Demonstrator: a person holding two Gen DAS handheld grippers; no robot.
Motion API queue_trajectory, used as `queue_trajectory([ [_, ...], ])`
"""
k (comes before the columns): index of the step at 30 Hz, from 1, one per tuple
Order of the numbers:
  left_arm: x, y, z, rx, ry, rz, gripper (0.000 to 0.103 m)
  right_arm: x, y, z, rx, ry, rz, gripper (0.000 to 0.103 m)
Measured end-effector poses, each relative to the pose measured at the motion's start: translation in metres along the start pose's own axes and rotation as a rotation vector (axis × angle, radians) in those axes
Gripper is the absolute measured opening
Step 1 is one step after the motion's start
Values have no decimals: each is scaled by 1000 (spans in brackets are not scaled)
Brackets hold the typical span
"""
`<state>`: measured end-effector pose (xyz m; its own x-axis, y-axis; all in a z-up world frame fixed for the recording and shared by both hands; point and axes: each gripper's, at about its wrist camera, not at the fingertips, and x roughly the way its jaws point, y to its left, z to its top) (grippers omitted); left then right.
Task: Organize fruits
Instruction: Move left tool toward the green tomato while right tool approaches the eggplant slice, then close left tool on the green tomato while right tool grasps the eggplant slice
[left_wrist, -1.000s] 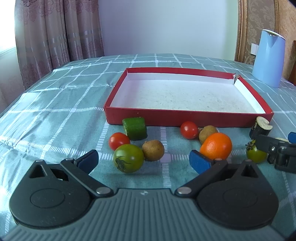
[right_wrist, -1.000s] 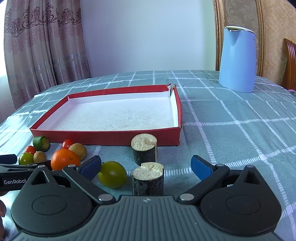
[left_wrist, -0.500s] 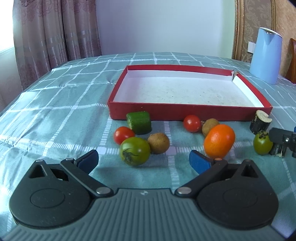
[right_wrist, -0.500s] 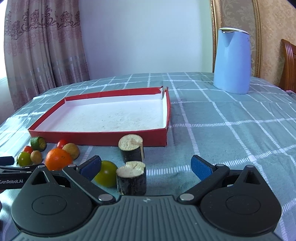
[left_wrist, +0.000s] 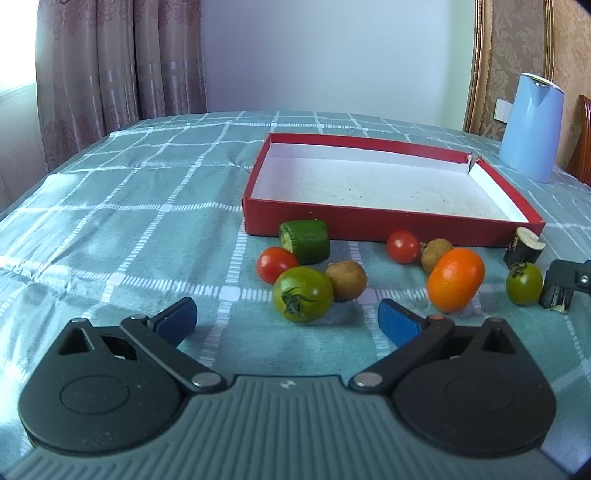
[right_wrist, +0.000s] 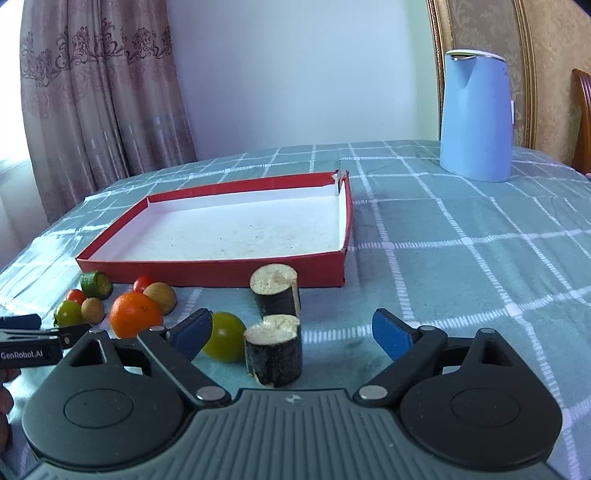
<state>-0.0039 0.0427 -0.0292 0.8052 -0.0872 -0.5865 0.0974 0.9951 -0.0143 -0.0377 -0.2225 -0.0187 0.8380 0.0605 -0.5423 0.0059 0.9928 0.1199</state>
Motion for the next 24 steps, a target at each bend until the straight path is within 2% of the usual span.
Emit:
queue_trajectory([
  [6, 1, -4, 0, 27, -4, 17, 103, -14, 3, -11, -56, 1, 28, 94],
  [8, 2, -5, 0, 26, 0, 17, 103, -11, 3, -12, -67, 2, 20, 88],
  [10, 2, -4, 0, 24, 1, 15, 103, -1, 3, -12, -80, 31, 19, 71],
  [12, 3, -1, 0, 10, 3, 11, 103, 6, -1, -12, -73, 55, 26, 67],
  [17, 4, -2, 1, 18, 7, 7, 103, 16, 0, -7, -75, 61, 29, 67],
  [20, 5, -4, 1, 28, 9, 6, 103, 22, 2, -7, -100, 60, 28, 56],
  [21, 6, -4, 2, 30, 12, 8, 103, 21, 3, -7, -103, 56, 38, 44],
  [22, 6, -4, 3, 33, 12, 6, 102, 21, 3, -7, -104, 52, 53, 39],
  [24, 6, -6, 4, 41, 6, 4, 97, 20, 2, -9, -100, 43, 61, 39],
])
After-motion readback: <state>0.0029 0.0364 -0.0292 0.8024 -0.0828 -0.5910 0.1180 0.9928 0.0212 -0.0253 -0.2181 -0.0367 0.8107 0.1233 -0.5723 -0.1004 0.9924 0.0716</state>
